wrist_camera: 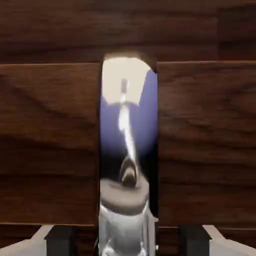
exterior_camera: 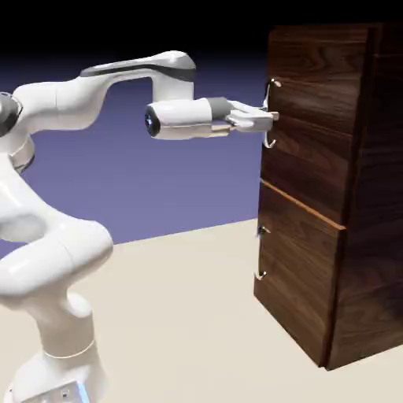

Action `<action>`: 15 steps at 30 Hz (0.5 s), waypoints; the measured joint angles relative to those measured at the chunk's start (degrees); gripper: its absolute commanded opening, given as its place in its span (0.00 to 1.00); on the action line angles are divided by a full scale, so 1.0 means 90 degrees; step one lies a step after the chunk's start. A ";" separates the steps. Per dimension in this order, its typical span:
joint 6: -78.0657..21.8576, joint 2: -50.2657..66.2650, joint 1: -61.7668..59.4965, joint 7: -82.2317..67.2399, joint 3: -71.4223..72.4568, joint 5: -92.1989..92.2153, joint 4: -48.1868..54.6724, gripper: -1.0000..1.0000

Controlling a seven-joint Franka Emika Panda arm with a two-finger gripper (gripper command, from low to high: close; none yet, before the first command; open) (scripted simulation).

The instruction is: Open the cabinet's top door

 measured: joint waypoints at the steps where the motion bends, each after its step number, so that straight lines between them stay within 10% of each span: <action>1: -0.0203 -0.0027 0.0231 -0.0014 -0.0221 -0.0136 -0.0206 0.00; 15: -0.3161 -0.0724 0.2223 0.0170 -0.3449 -0.2872 -0.2280 0.00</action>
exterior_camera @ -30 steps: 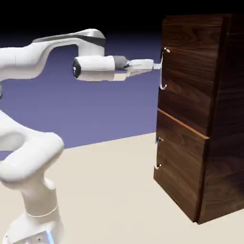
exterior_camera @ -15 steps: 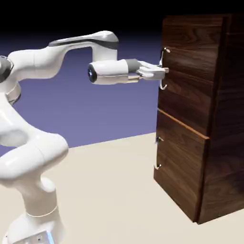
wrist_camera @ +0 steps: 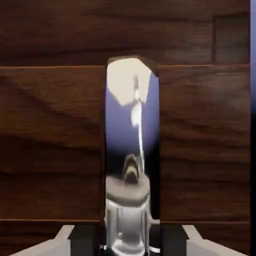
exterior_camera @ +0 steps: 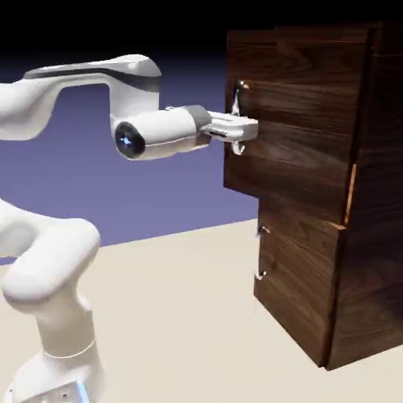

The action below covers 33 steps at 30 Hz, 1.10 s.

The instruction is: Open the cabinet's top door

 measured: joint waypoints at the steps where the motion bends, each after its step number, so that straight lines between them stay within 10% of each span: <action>1: -0.0222 -0.0033 0.0046 0.0009 -0.0231 -0.0225 -0.0075 0.00; 16: -0.3808 0.0811 0.0236 -0.0354 -0.3692 -0.3589 0.0156 0.00; 33: -0.8462 0.4459 0.1807 -0.1624 -0.7081 -0.5868 0.3431 0.00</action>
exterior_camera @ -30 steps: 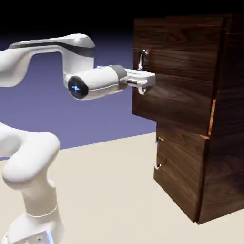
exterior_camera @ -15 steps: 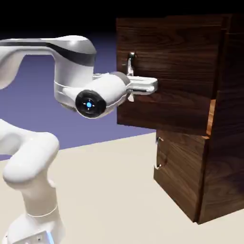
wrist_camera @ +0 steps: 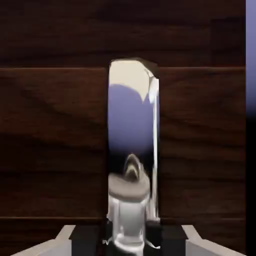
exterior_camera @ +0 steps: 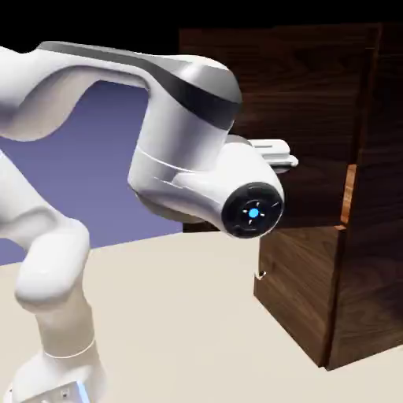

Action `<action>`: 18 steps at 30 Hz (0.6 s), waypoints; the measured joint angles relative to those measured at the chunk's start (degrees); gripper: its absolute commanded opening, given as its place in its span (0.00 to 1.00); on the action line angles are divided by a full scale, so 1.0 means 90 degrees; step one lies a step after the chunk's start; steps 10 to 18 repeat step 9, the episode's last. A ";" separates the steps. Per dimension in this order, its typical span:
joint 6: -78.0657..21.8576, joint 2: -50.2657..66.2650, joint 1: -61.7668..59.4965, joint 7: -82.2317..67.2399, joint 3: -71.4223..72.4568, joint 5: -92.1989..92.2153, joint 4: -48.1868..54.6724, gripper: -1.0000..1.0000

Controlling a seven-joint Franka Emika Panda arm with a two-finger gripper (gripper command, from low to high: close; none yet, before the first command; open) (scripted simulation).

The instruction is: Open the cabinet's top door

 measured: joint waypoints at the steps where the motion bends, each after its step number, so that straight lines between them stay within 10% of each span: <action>1: -0.0261 0.0231 0.0095 -0.0093 -0.0152 -0.0033 0.0214 0.00; 8: -0.1995 0.1840 0.0436 -0.0827 -0.0958 -0.0061 0.1602 0.00; 9: -0.2043 0.1887 0.0436 -0.0850 -0.0974 -0.0059 0.1640 1.00; 18: -0.2043 0.1887 0.0436 -0.0850 -0.0974 -0.0059 0.1640 1.00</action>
